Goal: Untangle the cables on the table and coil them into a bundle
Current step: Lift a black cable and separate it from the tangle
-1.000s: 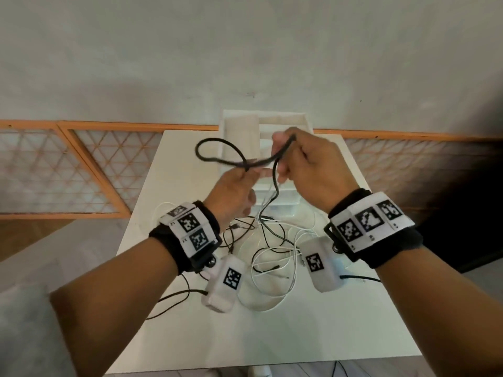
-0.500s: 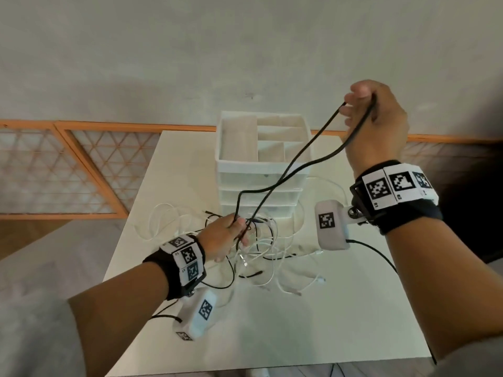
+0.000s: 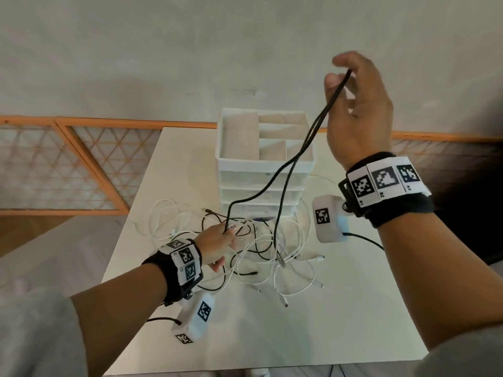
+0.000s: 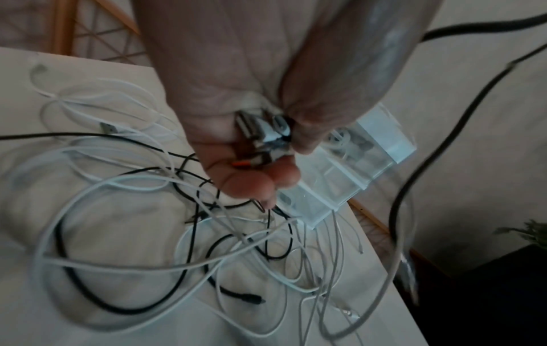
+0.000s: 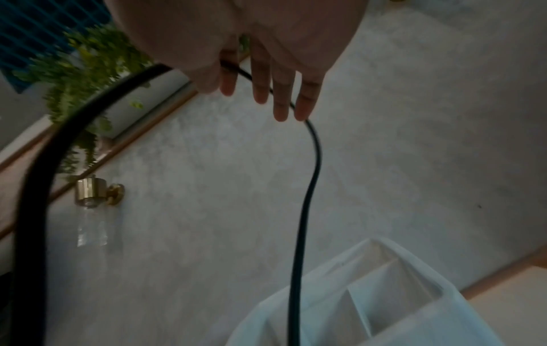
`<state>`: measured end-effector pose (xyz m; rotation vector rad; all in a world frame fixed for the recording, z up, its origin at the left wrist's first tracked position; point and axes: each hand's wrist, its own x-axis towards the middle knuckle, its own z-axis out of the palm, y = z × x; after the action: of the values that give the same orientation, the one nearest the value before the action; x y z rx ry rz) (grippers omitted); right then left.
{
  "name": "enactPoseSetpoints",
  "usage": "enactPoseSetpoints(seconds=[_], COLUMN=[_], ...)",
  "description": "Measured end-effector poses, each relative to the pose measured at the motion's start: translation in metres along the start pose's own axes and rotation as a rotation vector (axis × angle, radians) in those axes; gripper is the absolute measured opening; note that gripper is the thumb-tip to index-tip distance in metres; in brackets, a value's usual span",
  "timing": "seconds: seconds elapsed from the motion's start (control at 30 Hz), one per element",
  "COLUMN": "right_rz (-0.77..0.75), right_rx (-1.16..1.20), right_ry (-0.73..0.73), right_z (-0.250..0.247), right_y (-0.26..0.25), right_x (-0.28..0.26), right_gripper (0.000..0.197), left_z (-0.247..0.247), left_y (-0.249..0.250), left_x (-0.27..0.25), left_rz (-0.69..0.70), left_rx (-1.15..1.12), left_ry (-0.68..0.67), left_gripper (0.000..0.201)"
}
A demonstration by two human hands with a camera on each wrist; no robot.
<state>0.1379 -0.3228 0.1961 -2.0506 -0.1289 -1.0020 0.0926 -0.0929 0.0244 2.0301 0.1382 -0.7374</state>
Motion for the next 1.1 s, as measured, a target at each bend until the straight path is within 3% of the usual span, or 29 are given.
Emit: enactPoseSetpoints(seconds=[0.1,0.2,0.33,0.43,0.53,0.63,0.77,0.87,1.0,1.1], right_rz=[0.153,0.183,0.276,0.272,0.094,0.103,0.365,0.517,0.500,0.436], right_rx=[-0.036,-0.021,-0.090,-0.181,-0.252,-0.292,-0.210,-0.108,-0.105,-0.071], right_ry=[-0.019,0.010,-0.036,-0.076,-0.080,-0.135,-0.310,-0.334,-0.291,-0.223], right_z=[-0.002,-0.008,-0.004,0.001,-0.002,-0.010,0.000,0.007,0.000,-0.010], right_y=[0.012,0.018,0.033,0.050,0.056,0.058,0.072,0.091,0.108,0.106], right_x=[0.003,0.011,0.023,0.012,0.007,0.013,0.013,0.012,0.025,0.041], right_gripper=[0.033,0.038,0.060,0.071,0.060,0.041,0.043,0.046,0.005,0.032], left_z=[-0.008,-0.023,-0.036,-0.045,-0.055,-0.061,-0.052,-0.045,-0.044,-0.045], left_y=[0.008,0.013,0.019,0.024,0.012,-0.006,0.013,0.035,0.049,0.049], left_x=[-0.001,0.001,0.002,-0.001,0.001,0.002,-0.006,-0.012,-0.013,-0.013], left_rz=[0.010,-0.023,-0.046,-0.015,-0.020,-0.101,-0.024,0.088,0.166,0.201], left_rx=[-0.110,-0.155,-0.193,-0.277,-0.095,0.041,-0.120,-0.271,-0.498,-0.469], left_ry=[0.031,0.125,0.171,0.219,0.265,0.251,0.147,0.087,0.075,0.085], left_gripper=[0.013,0.013,0.011,0.029,0.045,0.044,0.047,0.055,0.048,0.039])
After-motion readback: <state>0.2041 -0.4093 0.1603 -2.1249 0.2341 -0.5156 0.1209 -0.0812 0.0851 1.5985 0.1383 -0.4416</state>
